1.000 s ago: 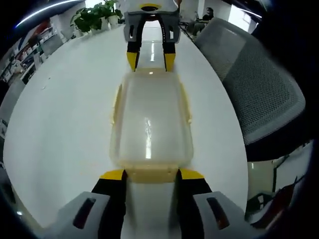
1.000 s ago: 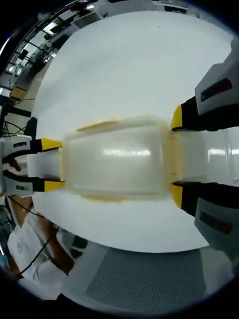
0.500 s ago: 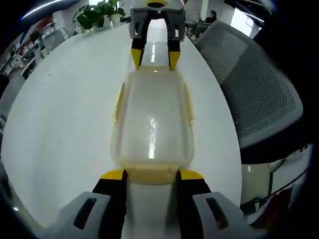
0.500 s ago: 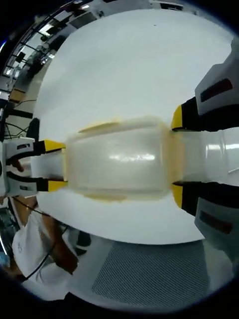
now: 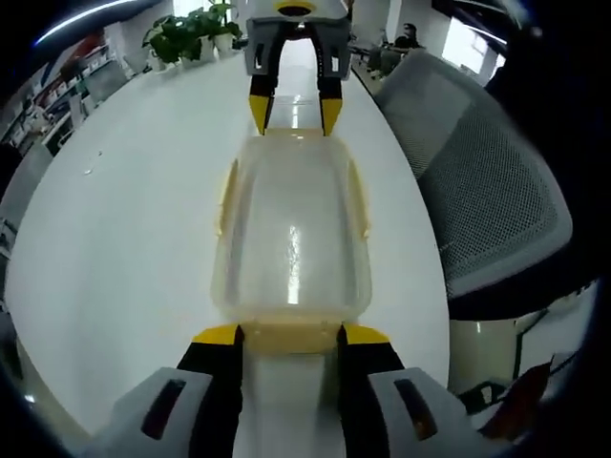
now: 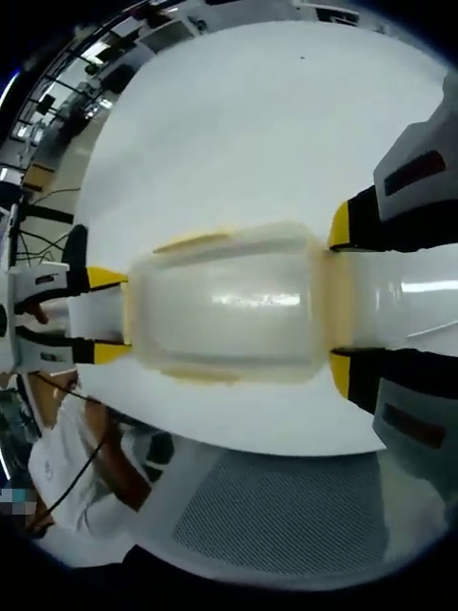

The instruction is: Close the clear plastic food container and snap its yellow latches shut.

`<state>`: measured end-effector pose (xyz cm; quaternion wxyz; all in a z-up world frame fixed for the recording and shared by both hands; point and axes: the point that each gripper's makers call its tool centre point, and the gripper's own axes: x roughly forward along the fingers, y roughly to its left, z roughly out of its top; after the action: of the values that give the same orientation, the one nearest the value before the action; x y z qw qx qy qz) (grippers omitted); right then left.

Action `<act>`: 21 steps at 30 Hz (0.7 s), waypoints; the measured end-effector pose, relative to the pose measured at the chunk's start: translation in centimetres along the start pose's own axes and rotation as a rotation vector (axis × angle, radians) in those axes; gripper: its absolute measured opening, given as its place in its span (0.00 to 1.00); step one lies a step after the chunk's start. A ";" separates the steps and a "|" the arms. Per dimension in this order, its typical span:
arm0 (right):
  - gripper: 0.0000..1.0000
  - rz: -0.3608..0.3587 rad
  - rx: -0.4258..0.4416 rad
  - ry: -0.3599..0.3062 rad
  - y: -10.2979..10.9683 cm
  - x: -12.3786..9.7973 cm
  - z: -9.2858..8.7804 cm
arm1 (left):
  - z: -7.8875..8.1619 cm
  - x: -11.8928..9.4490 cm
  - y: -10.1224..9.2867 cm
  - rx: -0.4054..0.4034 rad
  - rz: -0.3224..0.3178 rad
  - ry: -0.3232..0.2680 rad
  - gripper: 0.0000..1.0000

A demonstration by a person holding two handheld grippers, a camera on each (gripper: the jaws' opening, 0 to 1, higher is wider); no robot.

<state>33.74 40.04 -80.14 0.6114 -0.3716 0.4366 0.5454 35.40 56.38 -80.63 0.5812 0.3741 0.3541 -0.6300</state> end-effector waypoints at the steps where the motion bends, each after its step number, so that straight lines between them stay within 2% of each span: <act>1: 0.38 0.000 -0.001 0.001 0.0 -0.1 0.0 | 0.1 -0.1 0.0 -0.002 0.000 0.001 0.37; 10: 0.38 0.000 -0.009 -0.003 0.0 -1.8 0.2 | 1.2 -1.2 -0.3 -0.001 0.016 -0.002 0.37; 21: 0.38 -0.018 -0.046 0.015 -0.6 -3.7 -0.9 | 3.4 -1.8 -0.3 -0.011 0.038 -0.010 0.37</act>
<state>34.09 37.81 -76.96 0.6044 -0.3933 0.4252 0.5470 35.00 54.21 -77.42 0.5970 0.3744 0.3474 -0.6186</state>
